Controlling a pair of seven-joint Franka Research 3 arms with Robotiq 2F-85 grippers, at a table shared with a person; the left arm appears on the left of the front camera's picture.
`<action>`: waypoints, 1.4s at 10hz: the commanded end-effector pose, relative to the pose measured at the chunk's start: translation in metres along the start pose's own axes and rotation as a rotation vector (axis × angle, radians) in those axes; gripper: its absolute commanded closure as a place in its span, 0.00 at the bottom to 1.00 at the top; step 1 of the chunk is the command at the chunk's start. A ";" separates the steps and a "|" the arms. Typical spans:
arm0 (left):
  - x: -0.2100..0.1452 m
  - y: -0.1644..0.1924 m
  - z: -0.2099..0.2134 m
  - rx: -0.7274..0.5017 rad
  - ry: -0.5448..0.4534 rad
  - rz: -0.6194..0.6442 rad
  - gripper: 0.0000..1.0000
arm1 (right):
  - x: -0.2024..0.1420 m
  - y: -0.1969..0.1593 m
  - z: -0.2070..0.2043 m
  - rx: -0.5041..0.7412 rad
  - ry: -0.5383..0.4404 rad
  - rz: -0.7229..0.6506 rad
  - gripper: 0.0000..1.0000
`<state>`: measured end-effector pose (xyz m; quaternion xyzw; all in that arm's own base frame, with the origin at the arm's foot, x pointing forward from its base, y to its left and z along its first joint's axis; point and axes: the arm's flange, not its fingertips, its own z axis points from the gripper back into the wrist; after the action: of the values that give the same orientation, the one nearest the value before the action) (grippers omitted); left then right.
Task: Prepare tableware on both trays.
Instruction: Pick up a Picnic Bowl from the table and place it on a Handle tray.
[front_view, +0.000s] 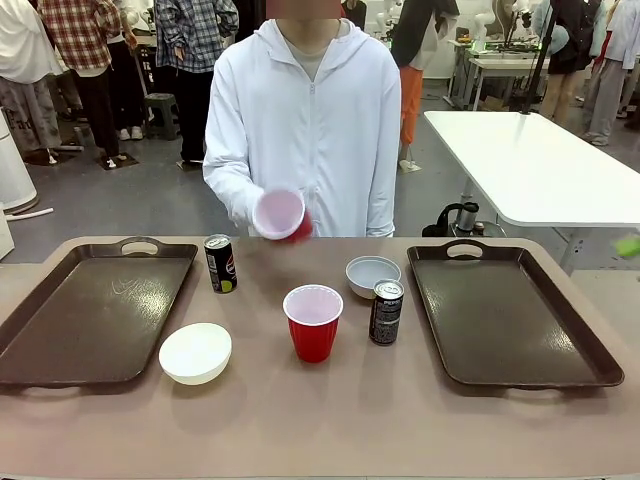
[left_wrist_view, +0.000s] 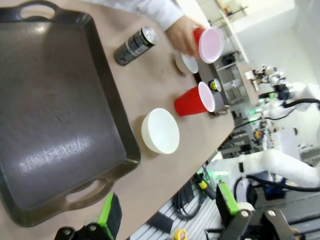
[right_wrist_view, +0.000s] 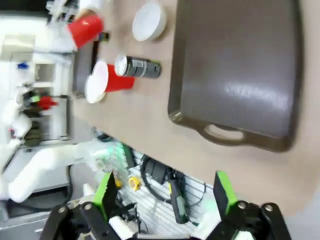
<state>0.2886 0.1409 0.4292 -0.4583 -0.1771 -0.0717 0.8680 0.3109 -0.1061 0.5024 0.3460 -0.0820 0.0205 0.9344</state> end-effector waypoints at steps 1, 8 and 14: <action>-0.001 0.000 0.000 -0.012 0.003 -0.014 0.00 | 0.031 0.061 -0.038 -0.206 0.051 0.002 0.00; -0.001 0.000 0.000 -0.012 0.003 -0.014 0.00 | 0.136 0.155 -0.207 -0.629 0.024 0.009 0.00; -0.001 0.000 0.000 -0.012 0.003 -0.014 0.00 | 0.119 0.148 -0.220 -0.634 0.030 0.054 0.00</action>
<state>0.2881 0.1407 0.4292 -0.4592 -0.1779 -0.0721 0.8673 0.4484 0.1509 0.4552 0.0493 -0.0748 0.0296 0.9955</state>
